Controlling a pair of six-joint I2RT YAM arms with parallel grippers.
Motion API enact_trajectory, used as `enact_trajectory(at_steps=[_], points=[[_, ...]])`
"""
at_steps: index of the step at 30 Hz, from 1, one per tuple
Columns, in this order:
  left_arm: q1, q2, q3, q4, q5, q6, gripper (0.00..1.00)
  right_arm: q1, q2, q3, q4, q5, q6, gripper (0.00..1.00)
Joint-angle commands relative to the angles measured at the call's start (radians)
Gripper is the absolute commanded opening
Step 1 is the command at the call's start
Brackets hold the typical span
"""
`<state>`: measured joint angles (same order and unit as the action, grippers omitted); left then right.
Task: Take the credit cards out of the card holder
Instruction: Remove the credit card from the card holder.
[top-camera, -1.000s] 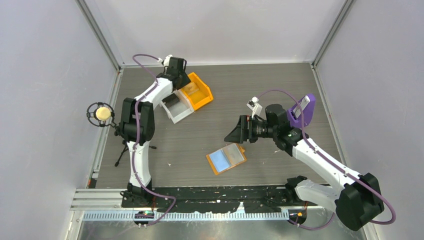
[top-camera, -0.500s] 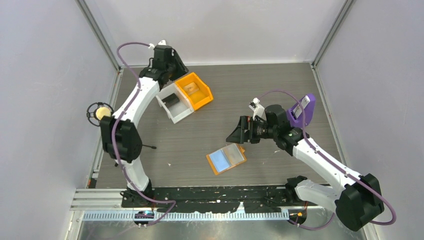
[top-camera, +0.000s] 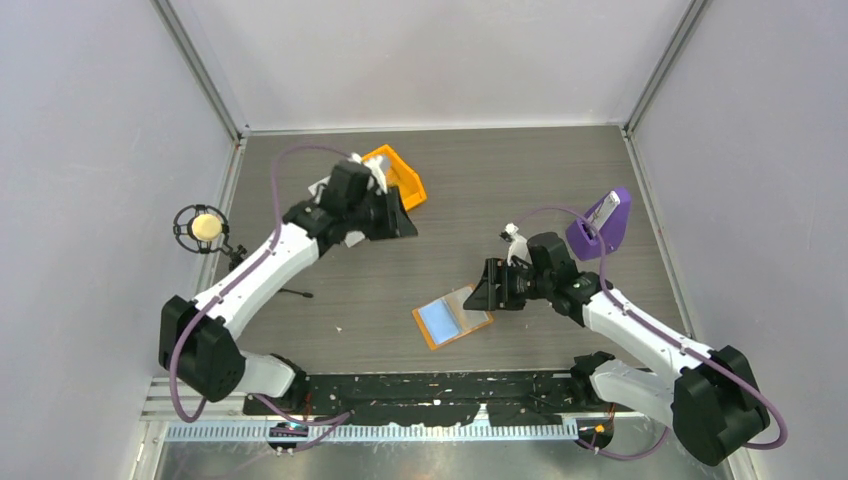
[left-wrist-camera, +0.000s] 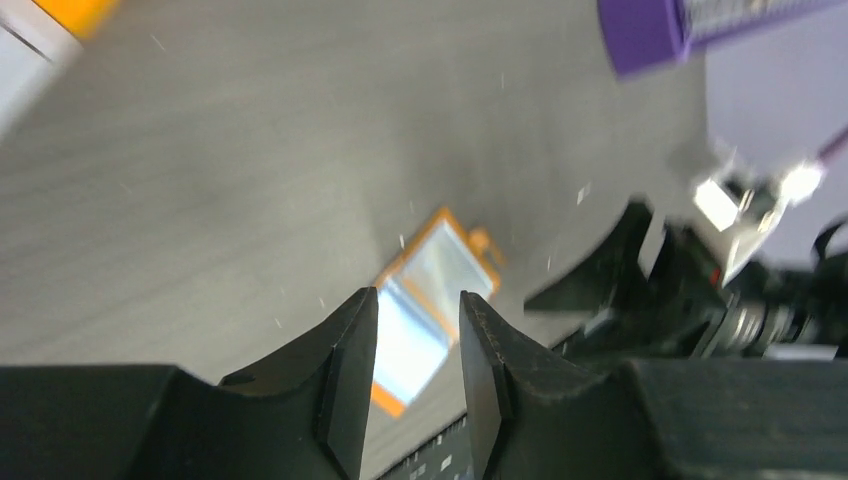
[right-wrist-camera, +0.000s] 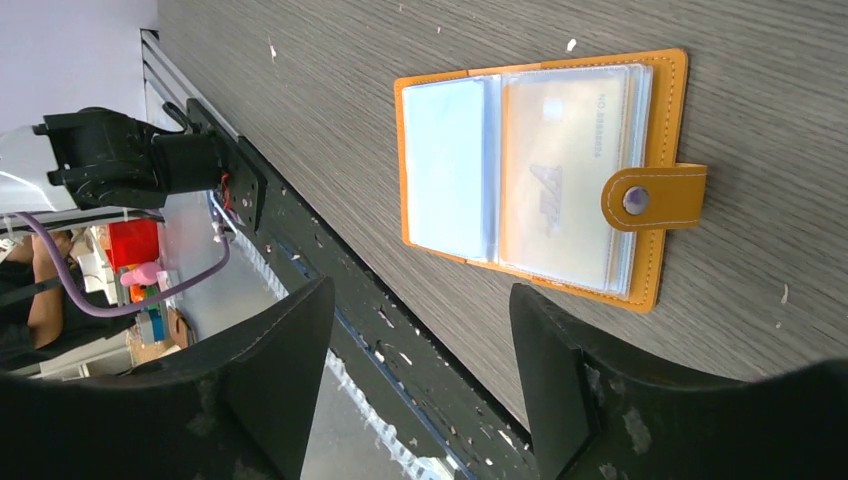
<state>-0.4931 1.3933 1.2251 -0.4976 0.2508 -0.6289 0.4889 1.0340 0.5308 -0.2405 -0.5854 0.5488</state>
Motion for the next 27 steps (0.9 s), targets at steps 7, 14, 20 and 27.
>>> enact_trajectory(at_steps=[7, 14, 20, 27], points=[[-0.261, -0.128, -0.297, 0.181, 0.064, -0.058, 0.37, 0.002, 0.064, -0.041, 0.138, -0.015, -0.006, 0.64], [-0.295, -0.150, -0.450, 0.332, 0.065, -0.147, 0.36, 0.014, 0.115, -0.034, 0.144, 0.050, -0.018, 0.60], [-0.326, -0.123, -0.547, 0.418, 0.059, -0.199, 0.35, 0.021, 0.147, -0.047, 0.147, 0.118, -0.030, 0.60], [-0.362, -0.069, -0.597, 0.439, 0.022, -0.217, 0.34, 0.036, 0.199, -0.060, 0.180, 0.151, -0.027, 0.59]])
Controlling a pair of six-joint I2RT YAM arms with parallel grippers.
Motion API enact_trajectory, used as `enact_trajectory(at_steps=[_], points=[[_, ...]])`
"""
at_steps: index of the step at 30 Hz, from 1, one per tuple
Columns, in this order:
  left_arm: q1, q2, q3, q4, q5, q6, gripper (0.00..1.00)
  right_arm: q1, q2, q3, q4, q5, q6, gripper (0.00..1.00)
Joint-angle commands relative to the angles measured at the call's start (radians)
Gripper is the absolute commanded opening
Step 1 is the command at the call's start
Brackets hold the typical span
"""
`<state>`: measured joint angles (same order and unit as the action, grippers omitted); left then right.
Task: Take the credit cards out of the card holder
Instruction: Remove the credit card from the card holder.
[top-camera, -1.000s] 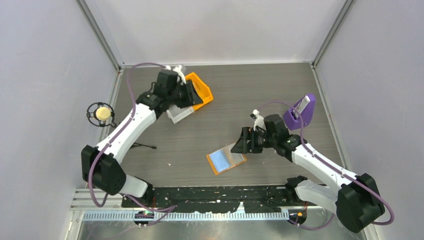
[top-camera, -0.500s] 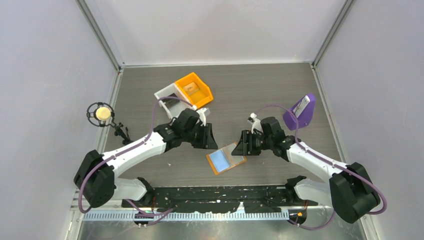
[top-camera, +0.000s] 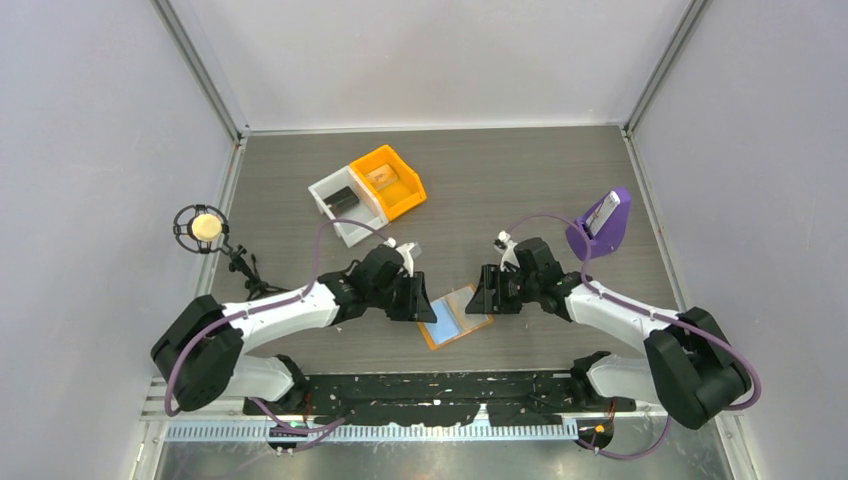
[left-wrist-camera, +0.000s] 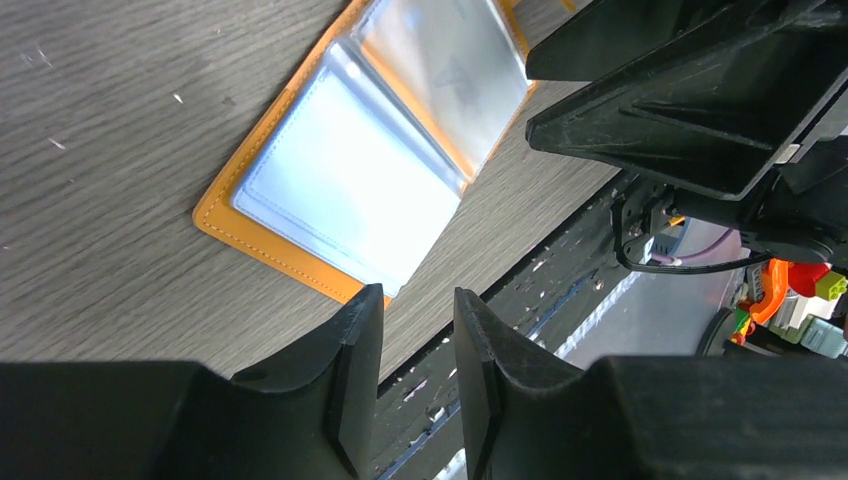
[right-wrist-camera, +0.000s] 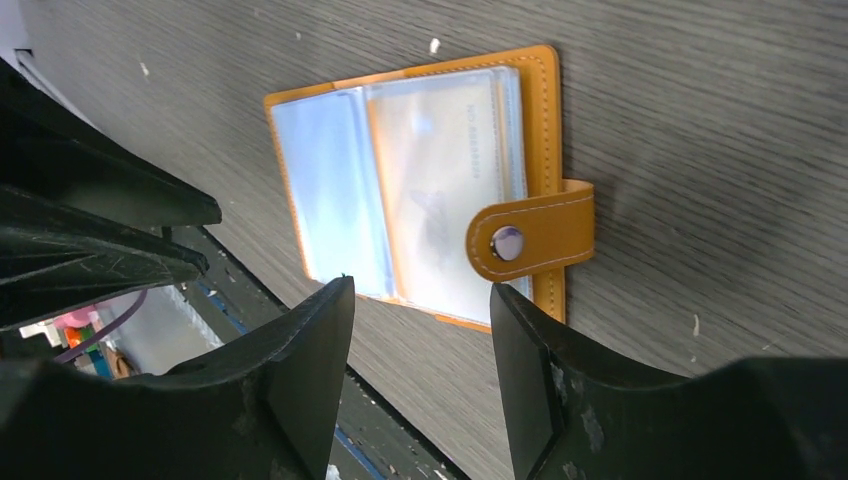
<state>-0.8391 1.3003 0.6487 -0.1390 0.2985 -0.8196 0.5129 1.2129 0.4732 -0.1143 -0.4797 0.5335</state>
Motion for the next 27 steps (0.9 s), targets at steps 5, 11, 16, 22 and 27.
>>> enact_trajectory(at_steps=[5, 11, 16, 22, 27], points=[[-0.030, 0.050, -0.059, 0.089, -0.046, -0.047, 0.33, 0.034, 0.050, -0.003, 0.060, 0.081, -0.012, 0.59], [-0.035, 0.063, -0.101, 0.090, -0.061, -0.050, 0.33, 0.069, 0.062, -0.014, 0.070, 0.098, 0.003, 0.59], [-0.039, 0.081, -0.129, 0.130, -0.067, -0.051, 0.32, 0.084, 0.053, -0.037, 0.108, 0.051, 0.049, 0.59], [-0.040, 0.095, -0.131, 0.158, -0.053, -0.045, 0.32, 0.092, 0.026, -0.061, 0.214, -0.013, 0.131, 0.59], [-0.040, 0.086, -0.122, 0.176, -0.040, -0.043, 0.32, 0.097, -0.022, -0.081, 0.275, -0.079, 0.194, 0.58]])
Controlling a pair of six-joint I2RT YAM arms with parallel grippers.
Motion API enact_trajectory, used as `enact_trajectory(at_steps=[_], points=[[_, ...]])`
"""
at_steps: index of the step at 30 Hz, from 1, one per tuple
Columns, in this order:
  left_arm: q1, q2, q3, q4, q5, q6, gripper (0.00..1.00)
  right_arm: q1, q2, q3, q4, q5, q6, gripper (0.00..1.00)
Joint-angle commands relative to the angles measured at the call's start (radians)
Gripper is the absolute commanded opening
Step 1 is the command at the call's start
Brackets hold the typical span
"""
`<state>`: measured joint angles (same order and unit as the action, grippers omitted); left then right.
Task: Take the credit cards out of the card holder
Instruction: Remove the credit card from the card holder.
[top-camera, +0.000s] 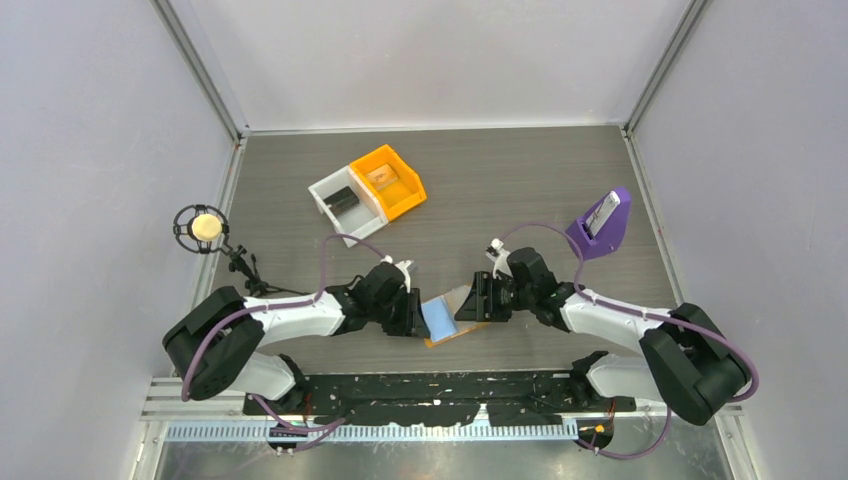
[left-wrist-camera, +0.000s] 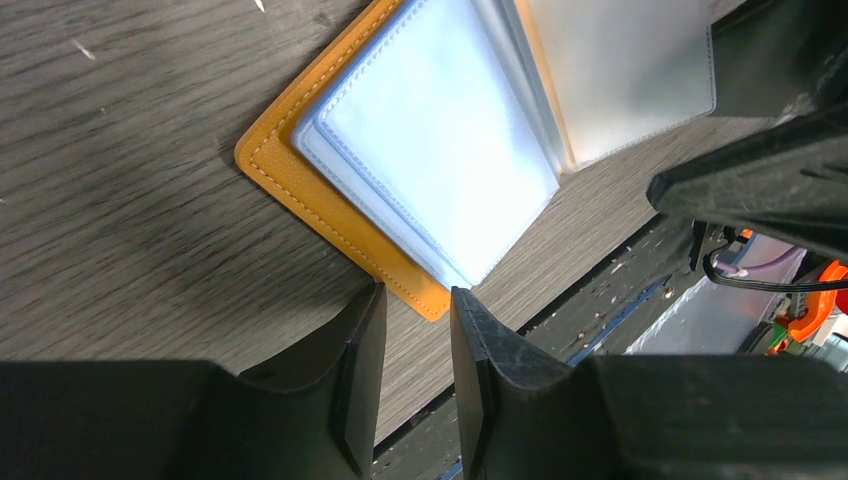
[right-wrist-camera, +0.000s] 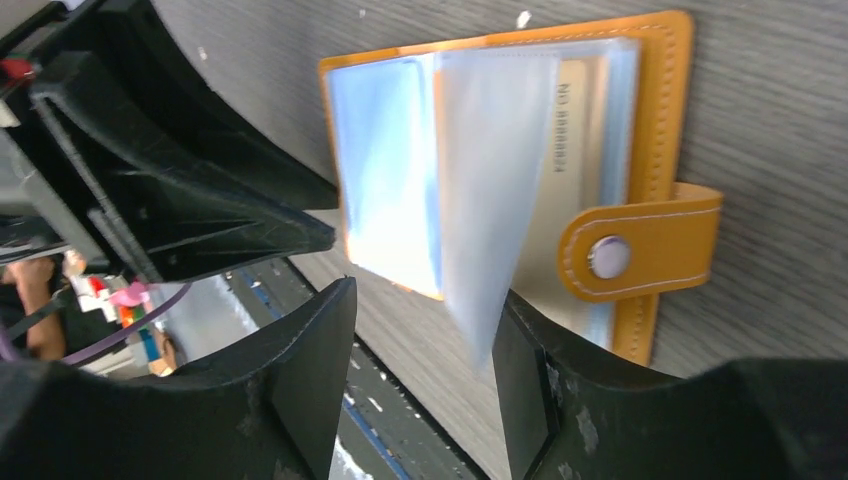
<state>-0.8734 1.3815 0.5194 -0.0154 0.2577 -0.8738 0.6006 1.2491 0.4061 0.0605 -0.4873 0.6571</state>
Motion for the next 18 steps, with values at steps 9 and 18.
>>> enact_trajectory(at_steps=[9, 18], points=[[-0.006, -0.005, -0.012, 0.098, 0.014, -0.017, 0.32, 0.010, -0.165, -0.018, 0.034, -0.012, 0.051, 0.57], [-0.006, -0.065, -0.028, 0.074, -0.012, -0.031, 0.32, 0.021, -0.126, -0.007, 0.092, -0.033, 0.089, 0.54]])
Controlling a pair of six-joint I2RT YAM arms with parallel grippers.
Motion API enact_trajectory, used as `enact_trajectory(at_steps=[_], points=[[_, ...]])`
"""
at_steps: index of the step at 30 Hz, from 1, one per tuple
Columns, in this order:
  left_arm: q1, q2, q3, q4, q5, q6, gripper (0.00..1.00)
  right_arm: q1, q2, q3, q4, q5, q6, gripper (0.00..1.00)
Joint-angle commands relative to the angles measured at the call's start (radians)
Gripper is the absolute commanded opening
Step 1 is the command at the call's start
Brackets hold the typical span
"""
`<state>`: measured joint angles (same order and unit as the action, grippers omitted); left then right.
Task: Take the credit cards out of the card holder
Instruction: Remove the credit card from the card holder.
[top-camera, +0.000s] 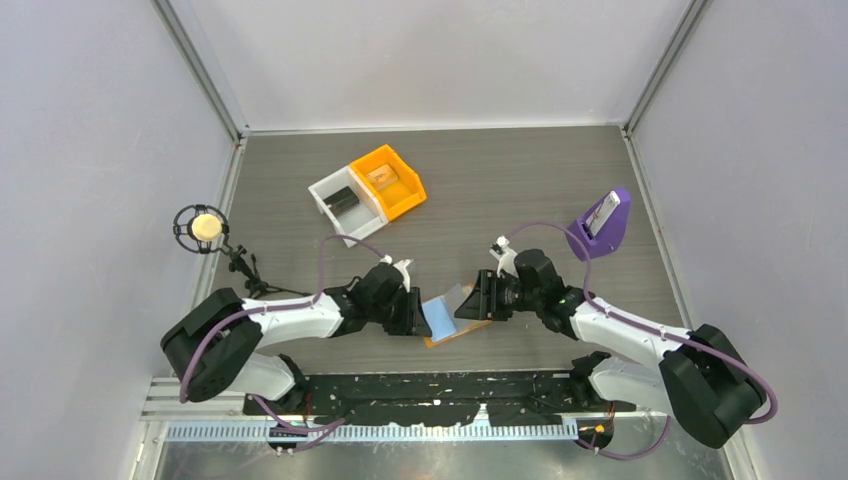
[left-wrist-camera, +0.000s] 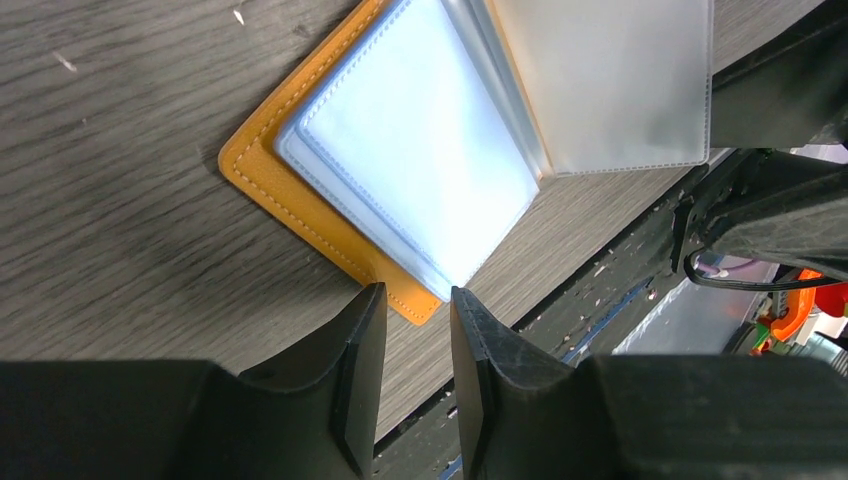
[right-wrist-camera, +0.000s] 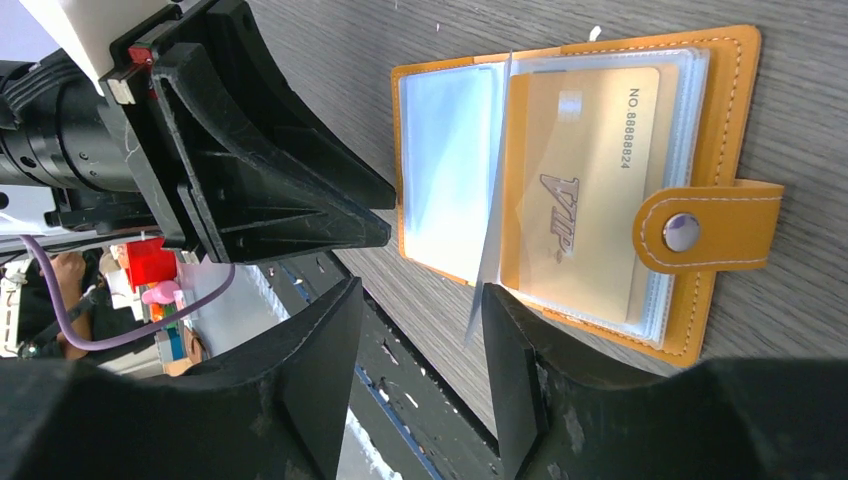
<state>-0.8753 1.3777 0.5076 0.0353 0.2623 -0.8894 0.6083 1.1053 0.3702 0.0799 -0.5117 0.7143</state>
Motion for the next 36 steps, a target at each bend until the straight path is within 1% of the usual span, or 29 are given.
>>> enact_trajectory(at_steps=[1, 3, 9, 12, 15, 21, 26, 31, 36], points=[[-0.004, -0.079, -0.015, 0.009, -0.027, -0.017, 0.32, 0.026, 0.022, 0.030, 0.080, -0.008, 0.038, 0.54], [-0.002, -0.116, -0.004, -0.029, -0.050, -0.016, 0.32, 0.053, 0.036, 0.044, 0.092, 0.000, 0.049, 0.54], [0.007, -0.226, 0.064, -0.247, -0.171, 0.006, 0.33, 0.158, 0.109, 0.110, 0.122, 0.033, 0.073, 0.54], [0.008, -0.280, 0.076, -0.282, -0.206, 0.006, 0.33, 0.186, 0.139, 0.120, 0.128, 0.040, 0.075, 0.54], [0.009, -0.321, 0.085, -0.293, -0.209, -0.005, 0.34, 0.188, 0.139, 0.120, 0.119, 0.051, 0.066, 0.54], [0.009, -0.343, 0.072, -0.227, -0.185, -0.033, 0.34, 0.175, 0.108, 0.167, 0.002, 0.116, -0.015, 0.54], [0.009, -0.297, 0.072, -0.150, -0.139, -0.044, 0.33, 0.134, 0.068, 0.189, -0.112, 0.172, -0.090, 0.54], [0.007, -0.253, 0.084, -0.100, -0.123, -0.060, 0.34, 0.046, 0.045, 0.157, -0.117, 0.147, -0.133, 0.52], [0.007, -0.184, 0.077, 0.016, -0.104, -0.072, 0.33, -0.020, 0.079, 0.152, -0.118, 0.110, -0.171, 0.50]])
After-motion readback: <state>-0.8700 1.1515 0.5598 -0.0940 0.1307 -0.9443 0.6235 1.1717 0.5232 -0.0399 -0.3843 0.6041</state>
